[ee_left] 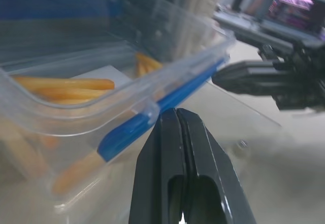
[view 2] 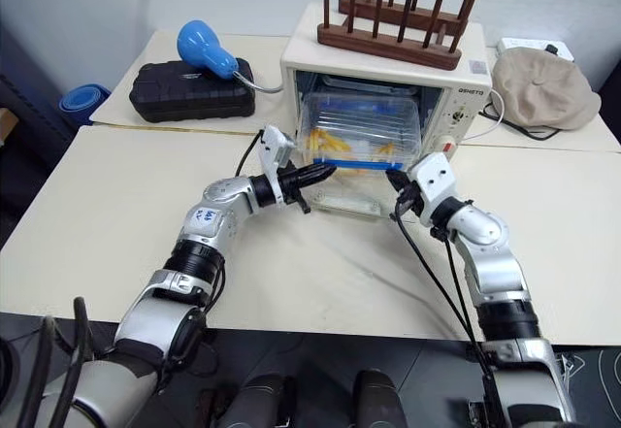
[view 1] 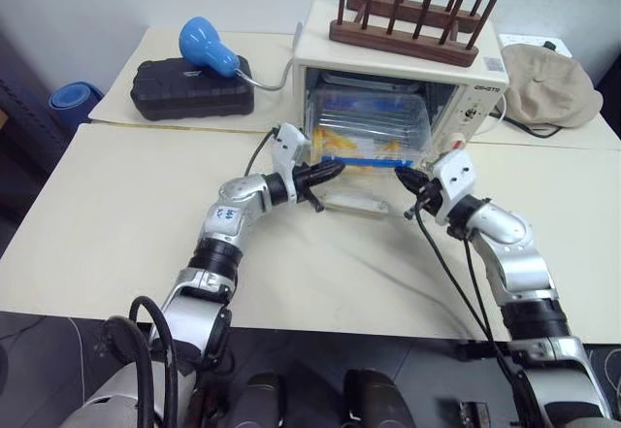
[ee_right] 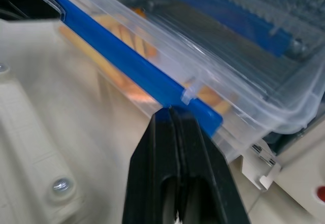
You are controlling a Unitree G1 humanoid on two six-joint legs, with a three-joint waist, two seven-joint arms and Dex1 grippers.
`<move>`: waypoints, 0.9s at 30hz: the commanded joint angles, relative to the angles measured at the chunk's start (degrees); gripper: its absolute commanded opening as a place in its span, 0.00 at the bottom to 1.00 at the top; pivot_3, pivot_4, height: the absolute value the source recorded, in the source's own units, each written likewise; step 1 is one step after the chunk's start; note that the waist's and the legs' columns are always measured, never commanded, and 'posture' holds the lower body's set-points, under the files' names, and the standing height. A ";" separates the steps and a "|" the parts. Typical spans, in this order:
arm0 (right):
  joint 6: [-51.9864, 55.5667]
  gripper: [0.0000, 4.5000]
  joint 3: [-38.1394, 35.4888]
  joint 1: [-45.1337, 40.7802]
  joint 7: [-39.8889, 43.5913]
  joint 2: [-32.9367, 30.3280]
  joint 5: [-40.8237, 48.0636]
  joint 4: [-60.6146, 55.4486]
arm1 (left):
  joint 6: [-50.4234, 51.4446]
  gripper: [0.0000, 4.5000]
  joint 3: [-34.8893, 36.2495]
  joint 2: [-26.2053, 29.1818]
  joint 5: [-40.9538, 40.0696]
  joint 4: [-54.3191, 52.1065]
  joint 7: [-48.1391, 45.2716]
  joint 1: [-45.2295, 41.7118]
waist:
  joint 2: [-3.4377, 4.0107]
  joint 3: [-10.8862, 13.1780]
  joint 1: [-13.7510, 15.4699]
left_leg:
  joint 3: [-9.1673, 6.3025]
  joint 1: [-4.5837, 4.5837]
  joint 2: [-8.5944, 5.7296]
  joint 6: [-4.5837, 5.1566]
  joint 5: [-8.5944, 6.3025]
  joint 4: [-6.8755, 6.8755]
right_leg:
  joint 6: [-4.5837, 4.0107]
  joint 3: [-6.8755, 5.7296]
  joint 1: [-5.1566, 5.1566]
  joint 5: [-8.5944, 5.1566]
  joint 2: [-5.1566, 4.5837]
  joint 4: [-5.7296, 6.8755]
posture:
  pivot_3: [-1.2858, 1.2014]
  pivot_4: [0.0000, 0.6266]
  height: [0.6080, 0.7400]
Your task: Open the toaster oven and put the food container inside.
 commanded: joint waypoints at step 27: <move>-0.95 0.00 -6.77 11.82 15.23 -14.10 4.49 0.94 | 5.27 0.89 4.74 26.86 -11.70 -27.00 -37.59 16.16 | 0.05 0.01 -1.00 | -0.09 0.06 0.08 0.06 0.03 0.02 | 0.00 0.07 0.13 0.00 -0.09 -0.03 | 0.52 0.24 1.00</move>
